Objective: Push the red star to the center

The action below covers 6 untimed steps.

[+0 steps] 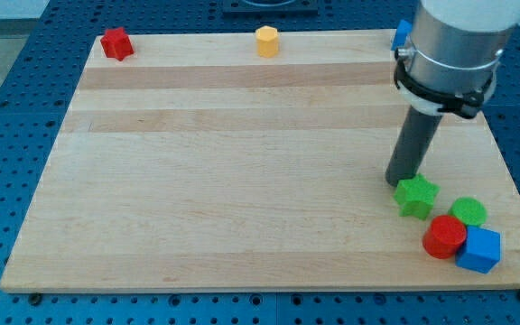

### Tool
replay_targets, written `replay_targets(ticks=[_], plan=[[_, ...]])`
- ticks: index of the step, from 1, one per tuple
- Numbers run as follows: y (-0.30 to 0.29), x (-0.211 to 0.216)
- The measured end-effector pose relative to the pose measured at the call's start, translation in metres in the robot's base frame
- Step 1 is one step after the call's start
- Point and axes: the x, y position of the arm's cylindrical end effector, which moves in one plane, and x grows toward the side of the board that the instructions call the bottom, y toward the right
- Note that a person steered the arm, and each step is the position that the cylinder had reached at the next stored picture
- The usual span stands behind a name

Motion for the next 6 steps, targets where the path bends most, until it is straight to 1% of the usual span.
replay_targets(ticks=[1,2,3,4,5,6], plan=[[0.005,0.004],[0.015,0.018],[0.015,0.018],[-0.023,-0.012],[-0.120,-0.039],[-0.252,-0.061]])
